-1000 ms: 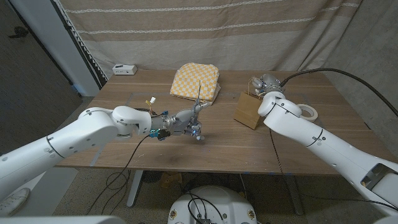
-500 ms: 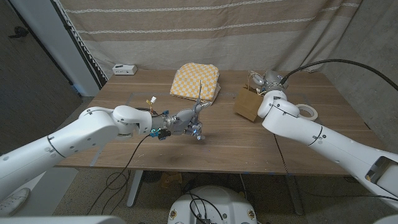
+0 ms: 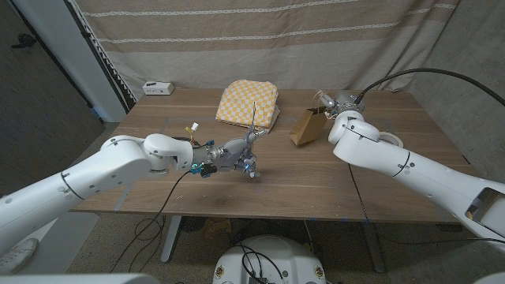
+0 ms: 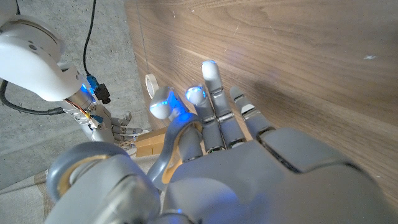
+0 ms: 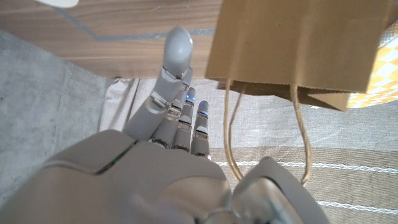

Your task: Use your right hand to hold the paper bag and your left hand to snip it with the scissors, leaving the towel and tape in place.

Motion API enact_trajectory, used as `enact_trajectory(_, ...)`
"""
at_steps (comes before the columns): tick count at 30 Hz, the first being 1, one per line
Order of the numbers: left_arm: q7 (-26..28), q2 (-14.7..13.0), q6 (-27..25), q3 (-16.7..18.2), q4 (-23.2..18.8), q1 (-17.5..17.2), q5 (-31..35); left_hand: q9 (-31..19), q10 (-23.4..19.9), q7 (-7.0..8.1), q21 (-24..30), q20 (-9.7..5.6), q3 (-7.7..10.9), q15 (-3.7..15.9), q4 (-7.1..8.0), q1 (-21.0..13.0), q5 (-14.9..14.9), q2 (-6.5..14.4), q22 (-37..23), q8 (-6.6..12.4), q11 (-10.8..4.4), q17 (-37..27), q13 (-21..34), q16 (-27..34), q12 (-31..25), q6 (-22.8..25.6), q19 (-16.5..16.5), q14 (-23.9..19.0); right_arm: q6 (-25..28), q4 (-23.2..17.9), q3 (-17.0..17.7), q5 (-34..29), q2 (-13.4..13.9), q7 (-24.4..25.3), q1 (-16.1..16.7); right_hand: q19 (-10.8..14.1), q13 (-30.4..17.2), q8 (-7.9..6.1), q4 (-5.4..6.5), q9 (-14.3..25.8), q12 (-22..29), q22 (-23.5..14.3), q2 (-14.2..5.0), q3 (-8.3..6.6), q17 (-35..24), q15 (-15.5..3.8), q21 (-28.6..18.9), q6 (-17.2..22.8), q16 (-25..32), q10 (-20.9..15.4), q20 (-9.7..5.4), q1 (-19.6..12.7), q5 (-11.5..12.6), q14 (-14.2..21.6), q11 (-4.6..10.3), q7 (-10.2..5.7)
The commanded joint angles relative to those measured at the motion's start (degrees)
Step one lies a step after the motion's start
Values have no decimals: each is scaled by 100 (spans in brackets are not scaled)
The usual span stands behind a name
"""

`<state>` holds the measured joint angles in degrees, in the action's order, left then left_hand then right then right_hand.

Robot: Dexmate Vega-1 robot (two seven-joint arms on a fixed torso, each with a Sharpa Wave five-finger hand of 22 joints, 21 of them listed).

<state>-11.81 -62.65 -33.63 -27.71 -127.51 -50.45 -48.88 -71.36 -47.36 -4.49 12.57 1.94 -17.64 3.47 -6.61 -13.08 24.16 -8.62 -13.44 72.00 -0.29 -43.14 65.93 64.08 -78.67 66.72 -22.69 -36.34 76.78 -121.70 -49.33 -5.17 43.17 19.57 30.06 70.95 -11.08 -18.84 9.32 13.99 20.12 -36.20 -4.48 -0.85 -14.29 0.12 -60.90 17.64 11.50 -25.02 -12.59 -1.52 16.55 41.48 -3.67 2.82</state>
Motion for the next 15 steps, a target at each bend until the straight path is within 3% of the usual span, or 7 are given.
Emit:
enact_trajectory(1, -58, 18, -5, -28, 55, 37, -1, -4, -148, -499, 37, -19, -191, 268, 204, -3, 23, 21, -28, 1863, -148, -27, 16, 58, -30, 559, 35, -30, -236, 119, 488, 435, -155, 148, 286, 18, -13, 139, -2, -56, -106, 175, -552, -235, 46, 516, 216, -110, 14, 167, -14, -202, 88, -107, 149, -65)
enact_trajectory(2, -58, 22, 2, -26, 60, 35, -3, -4, -149, -499, 37, -16, -192, 273, 205, -2, 23, 21, -29, 1863, -148, -30, 14, 58, -29, 559, 36, -26, -165, 118, 426, 400, -163, 206, 253, 35, -12, 169, 1, -64, -127, 191, -556, -260, 56, 536, 234, -151, 66, 200, -14, -211, 90, 38, 159, -60)
enact_trajectory(4, -72, 25, 7, -33, 69, 45, 8, -4, -149, -499, 37, -16, -192, 270, 206, 1, 24, 21, -29, 1863, -148, -37, 15, 62, -30, 559, 36, -22, -50, 113, 355, 373, -176, 286, 208, 85, -7, 268, 0, -95, -236, 291, -560, -400, 113, 393, 332, -240, 294, 347, -16, -272, 88, 811, 210, -101)
enact_trajectory(6, -77, 25, 15, -36, 72, 46, 18, -4, -149, -499, 38, -17, -192, 270, 207, 2, 24, 21, -29, 1863, -148, -38, 15, 64, -30, 559, 36, -23, 85, 125, 241, 336, -184, 353, 129, 87, 2, 323, -1, -115, -308, 454, -529, -495, 186, 43, 461, -228, 508, 359, -19, -296, 63, 1698, 208, -71)
enact_trajectory(8, -79, 26, 20, -35, 74, 43, 18, -4, -148, -499, 38, -16, -192, 268, 208, 3, 24, 21, -29, 1863, -146, -38, 16, 65, -31, 559, 37, -23, 175, 125, 138, 363, -150, 331, 40, 98, 5, 337, -3, -124, -328, 530, -491, -518, 225, -115, 507, -185, 587, 318, -20, -292, 44, 2109, 178, -66)
enact_trajectory(11, -91, 24, 30, -39, 77, 38, 22, -4, -148, -499, 38, -11, -191, 270, 211, 6, 25, 24, -30, 1863, -146, -19, 17, 58, -32, 558, 39, -30, 160, 143, 163, 434, -158, 360, 52, 222, 5, 344, 1, -128, -338, 586, -459, -545, 266, -576, 501, -45, 725, 141, -26, -254, 7, 2861, 110, -59)
enact_trajectory(15, -93, 13, 42, -32, 70, 19, 16, -4, -176, -499, 41, -16, -191, 268, 217, 14, 28, 25, -32, 1863, -156, -34, -48, 72, 0, 557, 38, -26, 31, 156, 269, 539, -156, 404, 144, 194, 1, 340, -6, -113, -375, 694, -533, -652, 284, -353, 585, 47, 382, 88, -26, -293, 3, 2329, 155, -66)
